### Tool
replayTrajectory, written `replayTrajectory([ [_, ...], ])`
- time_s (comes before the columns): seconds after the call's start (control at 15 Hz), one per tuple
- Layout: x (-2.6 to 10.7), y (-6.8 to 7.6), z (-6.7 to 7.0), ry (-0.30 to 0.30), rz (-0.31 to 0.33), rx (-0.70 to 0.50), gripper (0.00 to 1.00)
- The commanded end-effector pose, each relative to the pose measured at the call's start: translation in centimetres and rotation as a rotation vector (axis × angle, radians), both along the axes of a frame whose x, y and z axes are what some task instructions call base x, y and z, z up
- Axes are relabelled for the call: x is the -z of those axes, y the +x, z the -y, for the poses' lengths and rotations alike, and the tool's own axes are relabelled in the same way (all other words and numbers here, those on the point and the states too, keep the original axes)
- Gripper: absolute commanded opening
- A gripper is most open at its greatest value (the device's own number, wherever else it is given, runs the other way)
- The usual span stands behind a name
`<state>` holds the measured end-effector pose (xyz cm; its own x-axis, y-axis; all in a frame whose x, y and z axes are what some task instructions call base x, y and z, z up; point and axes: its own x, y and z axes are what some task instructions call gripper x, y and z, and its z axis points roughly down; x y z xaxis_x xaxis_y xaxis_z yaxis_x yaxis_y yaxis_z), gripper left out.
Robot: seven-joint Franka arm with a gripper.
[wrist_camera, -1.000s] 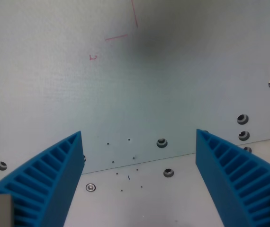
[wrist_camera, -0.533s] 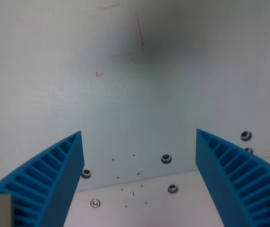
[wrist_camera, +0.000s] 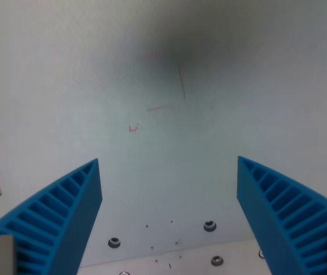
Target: Move in base positive x
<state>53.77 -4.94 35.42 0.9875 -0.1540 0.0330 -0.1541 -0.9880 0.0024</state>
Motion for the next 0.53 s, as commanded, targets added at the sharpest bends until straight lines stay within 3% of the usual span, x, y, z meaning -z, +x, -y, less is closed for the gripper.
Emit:
replayTrajectory([
  [0.07,-0.3,1.7,-0.3,0.005,-0.036,0.016,1.00],
  [0.53,0.0,5.4,-0.8,0.005,-0.036,0.016,1.00],
])
